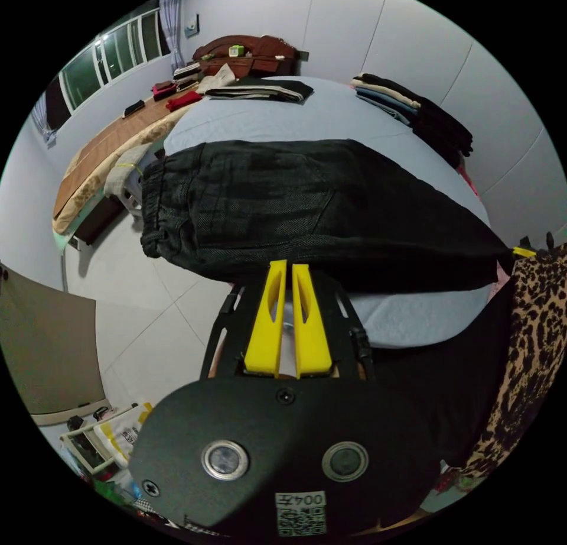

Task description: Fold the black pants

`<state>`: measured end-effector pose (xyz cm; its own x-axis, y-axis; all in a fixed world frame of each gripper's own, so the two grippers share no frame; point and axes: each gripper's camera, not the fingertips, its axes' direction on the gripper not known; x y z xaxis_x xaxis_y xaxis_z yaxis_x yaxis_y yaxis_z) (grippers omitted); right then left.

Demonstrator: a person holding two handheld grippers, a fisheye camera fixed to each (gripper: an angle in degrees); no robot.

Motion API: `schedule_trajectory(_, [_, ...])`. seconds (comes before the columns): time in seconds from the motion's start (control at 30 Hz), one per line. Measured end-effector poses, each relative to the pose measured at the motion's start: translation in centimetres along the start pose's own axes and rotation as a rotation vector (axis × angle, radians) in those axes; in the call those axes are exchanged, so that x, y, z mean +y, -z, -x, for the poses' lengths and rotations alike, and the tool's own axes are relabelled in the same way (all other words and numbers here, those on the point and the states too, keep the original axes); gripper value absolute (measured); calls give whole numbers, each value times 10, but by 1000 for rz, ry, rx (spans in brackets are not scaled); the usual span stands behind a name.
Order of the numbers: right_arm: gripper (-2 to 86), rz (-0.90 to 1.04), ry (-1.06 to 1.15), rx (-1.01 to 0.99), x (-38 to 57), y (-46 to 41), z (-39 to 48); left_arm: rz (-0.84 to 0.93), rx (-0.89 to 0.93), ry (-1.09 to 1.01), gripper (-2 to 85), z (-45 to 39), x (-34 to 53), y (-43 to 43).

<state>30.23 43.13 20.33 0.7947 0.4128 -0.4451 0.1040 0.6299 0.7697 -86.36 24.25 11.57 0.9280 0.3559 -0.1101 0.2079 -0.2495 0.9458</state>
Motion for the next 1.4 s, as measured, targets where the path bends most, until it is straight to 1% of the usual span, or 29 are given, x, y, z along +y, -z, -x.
schedule_trajectory(0.07, [-7, 62, 41, 40, 1, -17, 8, -21, -12, -34, 8, 4, 1, 19])
schedule_trajectory(0.13, [-7, 69, 46, 58, 2, -16, 5, -37, -19, -67, 9, 9, 1, 35])
schedule_trajectory(0.2, [-6, 75, 30, 39, 6, -20, -4, -26, 1, -57, 10, 19, 3, 39])
schedule_trajectory(0.33, [0, 268, -14, -199, 29, -82, -28, 8, 65, 15, 15, 50, 18, 46])
schedule_trajectory(0.4, [-1, 272, -72, -221, 44, -84, -40, -7, 133, 67, 19, 70, 31, 62])
schedule_trajectory(0.43, [0, 225, -134, -232, 51, -73, -52, -34, 171, 101, 22, 86, 43, 76])
schedule_trajectory(0.5, [4, 117, -233, -255, 56, -51, -70, -86, 197, 182, 32, 114, 61, 97])
schedule_trajectory(0.57, [23, -10, -323, -269, 48, -35, -85, -172, 259, 394, 54, 167, 84, 110])
schedule_trajectory(0.6, [26, -29, -333, -286, 42, -36, -86, -189, 289, 458, 62, 181, 88, 110])
schedule_trajectory(0.63, [33, -46, -336, -334, 26, -45, -84, -222, 367, 577, 77, 209, 94, 107])
schedule_trajectory(0.67, [44, -34, -321, -371, 7, -61, -78, -257, 449, 677, 93, 234, 97, 101])
schedule_trajectory(0.73, [54, 18, -286, -400, -24, -88, -63, -285, 538, 789, 115, 264, 95, 92])
schedule_trajectory(0.83, [63, 70, -232, -410, -60, -124, -39, -299, 556, 898, 128, 301, 89, 84])
schedule_trajectory(0.93, [63, 122, -194, -409, -76, -154, -25, -318, 584, 1003, 130, 332, 90, 78])
schedule_trajectory(1.0, [59, 168, -177, -386, -80, -173, -19, -344, 619, 1055, 125, 346, 92, 74])
schedule_trajectory(1.03, [49, 181, -193, -339, -80, -182, -19, -369, 653, 1070, 121, 353, 91, 73])
schedule_trajectory(1.1, [39, 210, -206, -324, -79, -192, -25, -407, 710, 1058, 107, 359, 85, 73])
schedule_trajectory(1.13, [37, 228, -222, -332, -78, -199, -31, -404, 699, 1052, 94, 361, 79, 77])
schedule_trajectory(1.2, [36, 241, -238, -347, -73, -209, -40, -430, 589, 988, 69, 359, 67, 101])
schedule_trajectory(1.23, [36, 245, -243, -353, -69, -216, -45, -493, 533, 883, 53, 355, 55, 128])
schedule_trajectory(1.27, [36, 249, -248, -355, -65, -222, -49, -567, 488, 733, 41, 349, 42, 160])
schedule_trajectory(1.33, [36, 256, -260, -347, -59, -230, -54, -616, 408, 541, 31, 342, 26, 194])
schedule_trajectory(1.37, [37, 264, -263, -334, -56, -236, -56, -602, 393, 513, 27, 347, 26, 195])
schedule_trajectory(1.4, [37, 269, -261, -326, -55, -239, -56, -582, 398, 530, 25, 354, 28, 191])
